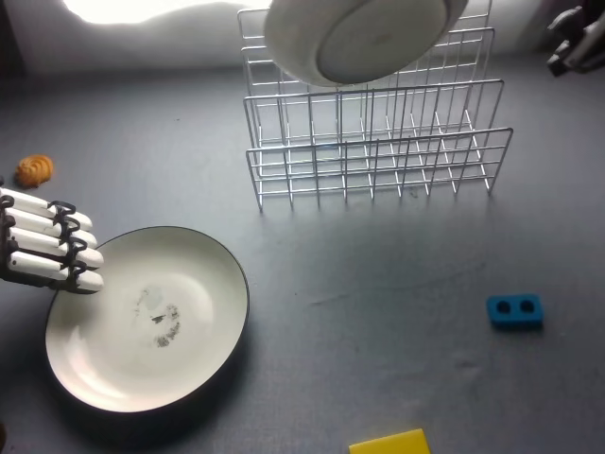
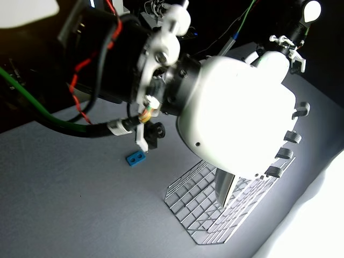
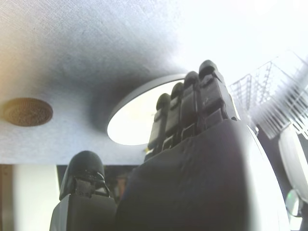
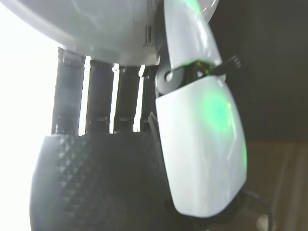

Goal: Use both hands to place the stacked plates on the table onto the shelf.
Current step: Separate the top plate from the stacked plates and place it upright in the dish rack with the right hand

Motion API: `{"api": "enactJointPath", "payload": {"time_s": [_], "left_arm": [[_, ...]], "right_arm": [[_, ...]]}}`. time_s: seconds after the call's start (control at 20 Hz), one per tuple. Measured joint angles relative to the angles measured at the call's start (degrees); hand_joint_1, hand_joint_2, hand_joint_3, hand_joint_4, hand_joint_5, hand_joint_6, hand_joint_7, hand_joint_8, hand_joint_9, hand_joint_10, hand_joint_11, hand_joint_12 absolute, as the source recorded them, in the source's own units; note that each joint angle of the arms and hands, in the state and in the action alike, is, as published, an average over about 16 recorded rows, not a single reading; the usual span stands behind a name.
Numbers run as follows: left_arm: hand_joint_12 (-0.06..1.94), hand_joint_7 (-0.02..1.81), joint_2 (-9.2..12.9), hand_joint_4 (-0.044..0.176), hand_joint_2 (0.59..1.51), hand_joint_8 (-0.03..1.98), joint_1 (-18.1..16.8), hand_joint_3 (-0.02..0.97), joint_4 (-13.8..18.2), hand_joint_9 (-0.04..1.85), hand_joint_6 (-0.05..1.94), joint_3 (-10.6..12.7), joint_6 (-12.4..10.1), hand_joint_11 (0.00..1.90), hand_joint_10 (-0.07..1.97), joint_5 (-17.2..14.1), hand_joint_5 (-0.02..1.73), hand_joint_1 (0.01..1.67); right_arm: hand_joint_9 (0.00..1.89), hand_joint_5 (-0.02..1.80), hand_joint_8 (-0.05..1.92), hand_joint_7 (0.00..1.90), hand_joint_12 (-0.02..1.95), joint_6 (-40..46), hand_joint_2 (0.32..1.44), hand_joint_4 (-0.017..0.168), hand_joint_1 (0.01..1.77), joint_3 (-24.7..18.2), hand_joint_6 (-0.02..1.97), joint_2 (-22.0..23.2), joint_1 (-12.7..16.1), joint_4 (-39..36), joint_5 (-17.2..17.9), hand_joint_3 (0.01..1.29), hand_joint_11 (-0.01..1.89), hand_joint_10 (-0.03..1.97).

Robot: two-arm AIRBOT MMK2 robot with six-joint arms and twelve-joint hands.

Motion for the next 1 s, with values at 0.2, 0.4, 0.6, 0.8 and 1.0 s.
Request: {"api": "enactJointPath", "payload": {"time_s": [0.2, 0.4, 0.6, 0.8, 1.0], "left_arm": [[0.0, 0.02, -0.03, 0.007, 1.191, 0.01, 0.0, 0.019, 0.19, 0.02, 0.02, 0.03, 0.04, 0.02, 0.0, 0.12, 0.04, 0.02], [0.01, 0.03, -0.07, 0.007, 1.191, 0.01, 0.0, 0.019, 0.33, 0.02, 0.02, 0.05, 0.07, 0.02, 0.0, 0.2, 0.05, 0.02], [0.01, 0.03, -0.1, 0.007, 1.192, 0.0, 0.0, 0.02, 0.38, 0.02, 0.02, 0.08, 0.08, 0.02, 0.0, 0.24, 0.06, 0.02], [0.02, 0.03, -0.12, 0.007, 1.191, 0.0, 0.0, 0.019, 0.42, 0.02, 0.02, 0.11, 0.09, 0.02, 0.0, 0.25, 0.06, 0.02], [0.02, 0.03, -0.12, 0.007, 1.192, 0.0, 0.0, 0.019, 0.43, 0.02, 0.02, 0.12, 0.09, 0.02, 0.0, 0.26, 0.07, 0.02]], "right_arm": [[1.03, 0.88, 0.88, 1.03, 1.02, 3.97, 0.99, -0.008, 1.37, 1.6, 0.97, -1.47, -0.75, 1.28, -1.65, 0.02, 0.9, 1.04], [1.03, 0.88, 0.87, 1.02, 1.02, 6.83, 1.0, -0.008, 1.37, 3.39, 0.97, -2.9, -1.39, 2.68, -3.1, 0.02, 0.91, 1.02], [1.04, 0.87, 0.87, 1.02, 1.02, 8.04, 1.0, -0.009, 1.37, 5.16, 0.97, -4.26, -2.36, 4.08, -3.91, 0.02, 0.91, 1.01], [1.04, 0.87, 0.88, 1.02, 1.01, 8.17, 1.01, -0.009, 1.37, 6.87, 0.97, -5.55, -3.46, 5.2, -3.77, 0.02, 0.91, 1.01], [1.04, 0.86, 0.89, 1.02, 1.01, 8.15, 1.01, -0.009, 1.37, 8.42, 0.97, -6.79, -4.65, 5.32, -3.01, 0.02, 0.92, 1.01]]}}
